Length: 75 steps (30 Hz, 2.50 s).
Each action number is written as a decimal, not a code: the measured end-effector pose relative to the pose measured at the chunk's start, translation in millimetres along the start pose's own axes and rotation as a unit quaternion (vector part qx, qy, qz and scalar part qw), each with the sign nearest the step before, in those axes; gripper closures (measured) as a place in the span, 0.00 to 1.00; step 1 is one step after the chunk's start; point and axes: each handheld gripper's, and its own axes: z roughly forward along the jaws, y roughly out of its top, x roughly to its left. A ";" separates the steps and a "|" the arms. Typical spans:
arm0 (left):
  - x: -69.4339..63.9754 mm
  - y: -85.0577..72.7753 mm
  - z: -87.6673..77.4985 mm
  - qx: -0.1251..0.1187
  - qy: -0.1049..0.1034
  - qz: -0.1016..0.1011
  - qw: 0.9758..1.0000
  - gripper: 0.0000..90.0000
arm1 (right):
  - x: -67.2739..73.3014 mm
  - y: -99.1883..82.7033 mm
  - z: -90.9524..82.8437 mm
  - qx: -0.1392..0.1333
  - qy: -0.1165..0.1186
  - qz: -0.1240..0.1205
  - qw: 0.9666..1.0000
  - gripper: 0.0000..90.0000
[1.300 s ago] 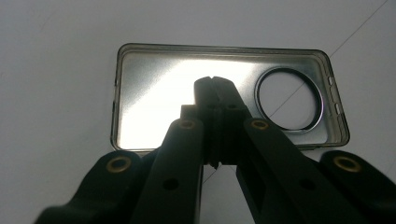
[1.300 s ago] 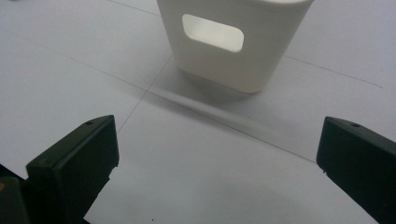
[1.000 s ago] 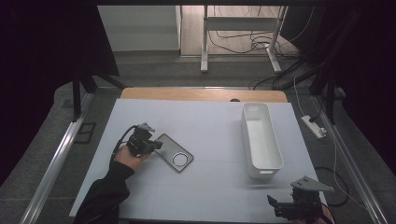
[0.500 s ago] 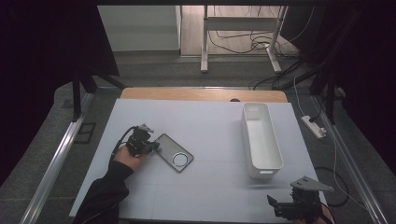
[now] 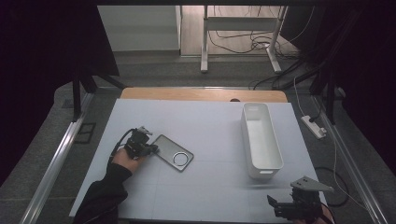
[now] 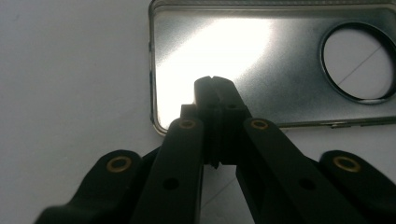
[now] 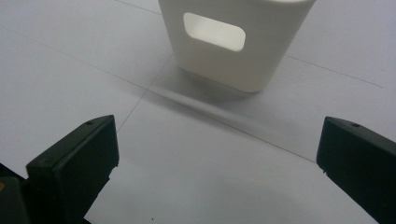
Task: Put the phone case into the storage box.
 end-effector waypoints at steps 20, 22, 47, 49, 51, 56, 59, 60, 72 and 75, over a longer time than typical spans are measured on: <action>-29.5 -26.7 -14.3 0.014 -0.016 0.006 1.000 0.99 | 0.9 0.6 0.3 -0.003 0.002 -0.005 1.000 0.00; -33.2 -28.8 -15.2 0.015 -0.017 0.007 1.000 0.99 | 0.8 0.6 0.3 -0.003 0.003 -0.005 1.000 0.00; -75.5 -37.5 -14.7 0.021 -0.050 0.006 0.998 0.99 | 1.8 1.3 0.7 -0.003 0.007 -0.011 1.000 0.00; -77.0 -36.9 -14.1 0.021 -0.051 0.007 0.998 0.99 | 2.0 1.4 0.8 -0.002 0.007 -0.012 1.000 0.00; -80.9 -35.5 -13.0 0.022 -0.051 0.008 0.998 0.99 | 2.0 1.4 0.9 -0.002 0.007 -0.012 1.000 0.00; -86.7 -32.9 -10.6 0.021 -0.053 0.007 0.998 0.99 | 2.3 1.6 1.3 0.000 0.008 -0.014 1.000 0.00; -90.1 -30.9 -8.9 0.021 -0.054 0.007 0.998 0.99 | 2.3 1.6 1.3 0.000 0.008 -0.014 1.000 0.00; -91.8 -29.7 -7.9 0.021 -0.055 0.008 0.998 0.99 | 2.4 1.6 1.4 0.000 0.008 -0.014 1.000 0.00; -94.9 -20.4 -20.1 0.005 -0.019 0.025 0.999 0.99 | 2.4 1.6 1.4 0.000 0.008 -0.015 1.000 0.00; -94.1 -18.4 -28.3 -0.007 -0.011 0.023 1.000 0.99 | 2.4 1.6 1.7 0.001 0.009 -0.016 1.000 0.00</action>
